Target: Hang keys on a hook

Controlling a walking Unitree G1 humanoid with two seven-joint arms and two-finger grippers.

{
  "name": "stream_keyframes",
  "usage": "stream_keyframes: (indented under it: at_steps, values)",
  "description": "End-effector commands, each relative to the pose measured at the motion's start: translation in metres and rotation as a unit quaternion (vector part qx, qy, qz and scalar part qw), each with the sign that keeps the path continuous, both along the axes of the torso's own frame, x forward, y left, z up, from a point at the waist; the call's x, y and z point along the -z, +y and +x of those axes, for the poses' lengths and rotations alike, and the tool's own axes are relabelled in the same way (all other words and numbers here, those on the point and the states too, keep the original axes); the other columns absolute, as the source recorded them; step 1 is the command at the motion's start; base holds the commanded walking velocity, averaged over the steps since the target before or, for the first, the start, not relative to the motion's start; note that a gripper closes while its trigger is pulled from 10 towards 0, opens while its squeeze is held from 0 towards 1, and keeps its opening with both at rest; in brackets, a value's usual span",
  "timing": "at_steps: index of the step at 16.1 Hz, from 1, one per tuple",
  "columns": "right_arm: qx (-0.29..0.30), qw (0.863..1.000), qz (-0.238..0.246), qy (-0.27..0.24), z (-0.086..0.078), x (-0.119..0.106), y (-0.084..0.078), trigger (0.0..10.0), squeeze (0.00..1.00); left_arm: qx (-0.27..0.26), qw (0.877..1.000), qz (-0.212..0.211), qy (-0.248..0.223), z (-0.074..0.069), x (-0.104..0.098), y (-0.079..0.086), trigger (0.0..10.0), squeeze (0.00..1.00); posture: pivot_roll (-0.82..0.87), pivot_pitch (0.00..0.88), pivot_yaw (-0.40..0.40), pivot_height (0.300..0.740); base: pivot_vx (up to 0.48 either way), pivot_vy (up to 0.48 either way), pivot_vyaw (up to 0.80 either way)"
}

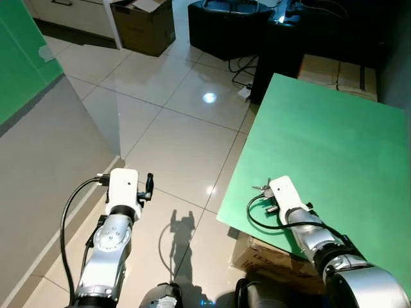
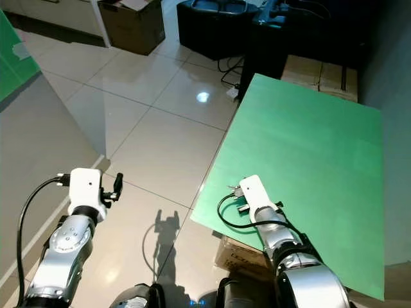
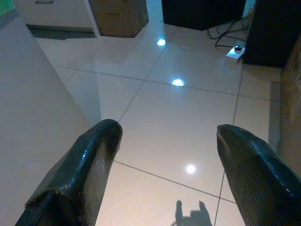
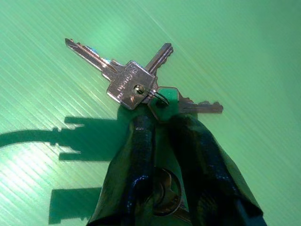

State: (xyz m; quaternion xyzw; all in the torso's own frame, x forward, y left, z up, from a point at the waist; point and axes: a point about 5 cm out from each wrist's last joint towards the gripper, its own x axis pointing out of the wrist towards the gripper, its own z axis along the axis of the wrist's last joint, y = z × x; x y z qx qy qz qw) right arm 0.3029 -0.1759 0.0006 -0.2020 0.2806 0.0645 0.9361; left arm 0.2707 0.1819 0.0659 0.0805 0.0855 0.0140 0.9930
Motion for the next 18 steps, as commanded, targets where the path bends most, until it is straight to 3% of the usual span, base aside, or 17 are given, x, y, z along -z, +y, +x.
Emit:
stream_keyframes:
  at_steps: [1,8,13,16,17,18]
  values:
    - [0.013,1.000,0.005,0.002,-0.005,0.005,0.000,0.0,0.00,0.000,1.000,0.003,0.008,0.000,0.004,-0.001,10.0,0.00,0.02,0.130,0.035,0.740,0.000,0.000,0.00]
    - [0.028,0.997,0.039,-0.054,0.004,-0.006,0.019,0.0,0.00,0.017,1.000,0.011,-0.004,0.019,-0.003,0.001,10.0,0.00,-0.01,0.066,0.076,0.740,0.000,0.000,0.00]
    - [0.032,0.996,0.051,-0.070,0.003,-0.007,0.022,0.0,0.00,0.030,0.999,0.011,-0.007,0.024,-0.003,-0.004,10.0,0.00,-0.02,0.055,0.094,0.740,0.000,0.000,0.00]
    - [0.035,0.995,0.041,-0.085,0.012,-0.015,0.021,0.0,0.00,0.035,0.999,0.012,-0.005,0.026,-0.002,-0.005,10.0,0.00,-0.03,0.050,0.103,0.740,0.000,0.000,0.00]
    - [0.038,0.996,0.031,-0.069,0.011,-0.013,0.019,5.9,0.00,0.037,0.999,0.012,-0.006,0.028,-0.002,-0.006,10.0,0.00,-0.03,0.050,0.108,0.740,0.000,0.000,0.00]
    - [0.051,0.997,0.022,-0.061,0.010,-0.011,0.015,10.0,0.73,0.040,0.999,0.012,-0.006,0.029,-0.003,-0.007,10.0,0.00,-0.03,0.053,0.110,0.740,0.000,0.000,0.00]
